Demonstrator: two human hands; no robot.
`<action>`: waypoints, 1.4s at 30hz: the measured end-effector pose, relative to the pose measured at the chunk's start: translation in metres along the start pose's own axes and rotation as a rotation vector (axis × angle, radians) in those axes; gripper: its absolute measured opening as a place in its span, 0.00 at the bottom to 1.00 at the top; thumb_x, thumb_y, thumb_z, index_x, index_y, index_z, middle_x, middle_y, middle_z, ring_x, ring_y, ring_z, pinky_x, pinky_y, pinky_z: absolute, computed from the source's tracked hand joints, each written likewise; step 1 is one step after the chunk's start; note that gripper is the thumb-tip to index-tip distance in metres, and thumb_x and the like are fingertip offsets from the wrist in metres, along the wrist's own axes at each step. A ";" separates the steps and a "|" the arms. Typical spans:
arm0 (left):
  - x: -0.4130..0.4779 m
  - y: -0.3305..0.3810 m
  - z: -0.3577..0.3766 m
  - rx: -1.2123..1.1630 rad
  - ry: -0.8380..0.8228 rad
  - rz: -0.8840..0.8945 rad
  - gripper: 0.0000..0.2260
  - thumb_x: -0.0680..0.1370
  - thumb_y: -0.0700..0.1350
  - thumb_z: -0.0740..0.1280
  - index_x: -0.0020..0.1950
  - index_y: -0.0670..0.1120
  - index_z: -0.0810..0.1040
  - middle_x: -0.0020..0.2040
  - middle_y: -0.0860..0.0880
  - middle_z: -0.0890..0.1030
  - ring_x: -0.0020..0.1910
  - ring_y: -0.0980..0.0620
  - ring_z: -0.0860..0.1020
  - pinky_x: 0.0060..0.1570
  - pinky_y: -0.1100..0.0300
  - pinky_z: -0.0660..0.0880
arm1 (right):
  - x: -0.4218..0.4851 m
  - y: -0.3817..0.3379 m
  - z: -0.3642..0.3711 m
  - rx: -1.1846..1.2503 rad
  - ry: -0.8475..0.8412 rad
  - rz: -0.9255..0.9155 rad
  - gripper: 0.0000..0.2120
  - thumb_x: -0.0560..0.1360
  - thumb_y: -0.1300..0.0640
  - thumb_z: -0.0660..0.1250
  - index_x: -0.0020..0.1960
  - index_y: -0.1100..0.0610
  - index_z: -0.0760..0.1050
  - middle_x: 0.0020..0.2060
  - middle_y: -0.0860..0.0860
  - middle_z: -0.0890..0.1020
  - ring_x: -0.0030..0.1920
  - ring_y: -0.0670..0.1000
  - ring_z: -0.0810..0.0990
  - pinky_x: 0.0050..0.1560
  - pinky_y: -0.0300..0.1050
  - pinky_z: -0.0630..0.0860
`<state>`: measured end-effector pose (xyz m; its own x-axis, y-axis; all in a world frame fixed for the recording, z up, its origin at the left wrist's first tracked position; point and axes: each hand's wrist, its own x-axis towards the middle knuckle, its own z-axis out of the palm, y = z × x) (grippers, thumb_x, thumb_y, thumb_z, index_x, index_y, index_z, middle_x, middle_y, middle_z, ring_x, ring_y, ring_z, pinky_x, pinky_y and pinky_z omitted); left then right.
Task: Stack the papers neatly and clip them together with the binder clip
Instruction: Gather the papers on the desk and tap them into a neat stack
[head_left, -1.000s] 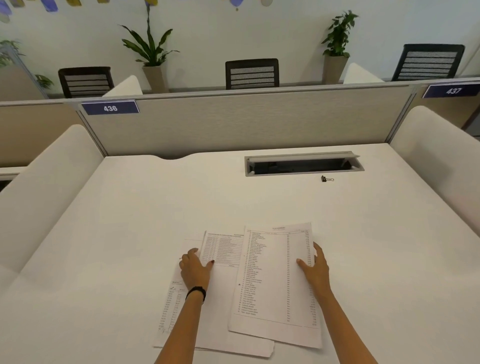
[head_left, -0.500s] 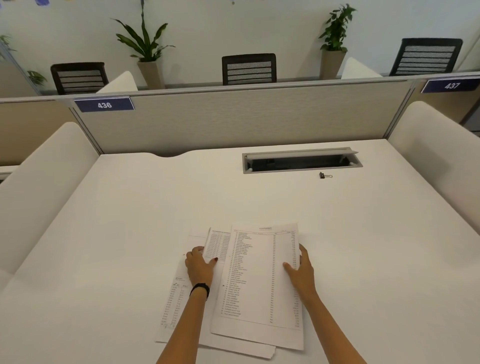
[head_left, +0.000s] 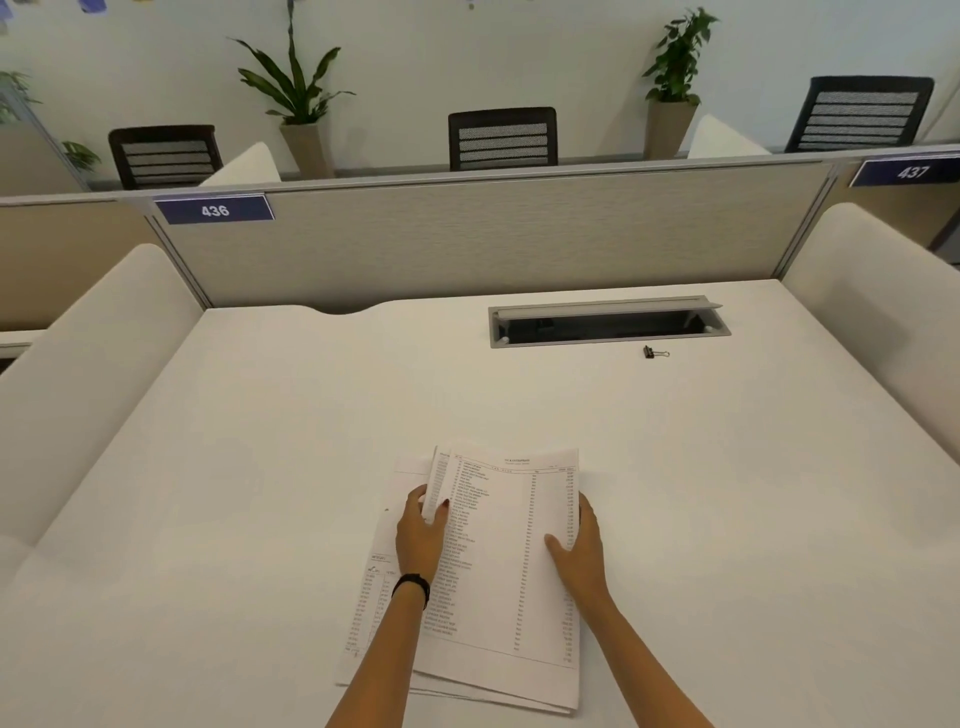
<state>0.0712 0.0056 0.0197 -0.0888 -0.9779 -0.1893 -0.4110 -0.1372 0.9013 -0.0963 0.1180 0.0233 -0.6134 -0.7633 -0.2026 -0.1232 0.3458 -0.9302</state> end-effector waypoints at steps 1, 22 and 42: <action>0.000 -0.001 0.000 -0.028 -0.012 -0.008 0.17 0.76 0.46 0.67 0.63 0.47 0.70 0.51 0.47 0.79 0.44 0.49 0.79 0.39 0.60 0.76 | 0.000 0.000 0.001 -0.007 -0.007 -0.005 0.33 0.71 0.66 0.66 0.72 0.57 0.56 0.67 0.55 0.67 0.66 0.53 0.67 0.65 0.49 0.66; 0.000 0.080 -0.010 -0.341 -0.049 0.225 0.14 0.77 0.45 0.65 0.60 0.53 0.68 0.54 0.51 0.78 0.51 0.53 0.79 0.45 0.61 0.80 | 0.029 -0.040 -0.044 0.448 0.066 -0.003 0.17 0.72 0.63 0.69 0.60 0.59 0.73 0.54 0.56 0.81 0.49 0.50 0.81 0.38 0.34 0.79; -0.017 0.140 0.000 -0.455 0.011 0.405 0.09 0.75 0.54 0.57 0.53 0.57 0.67 0.49 0.55 0.77 0.45 0.52 0.79 0.34 0.68 0.77 | 0.019 -0.109 -0.064 0.353 0.042 -0.215 0.03 0.70 0.61 0.71 0.44 0.55 0.79 0.42 0.51 0.83 0.43 0.57 0.81 0.40 0.47 0.80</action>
<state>0.0152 0.0033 0.1487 -0.1471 -0.9677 0.2047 0.0828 0.1942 0.9775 -0.1440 0.1008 0.1403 -0.6349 -0.7725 0.0135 0.0185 -0.0327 -0.9993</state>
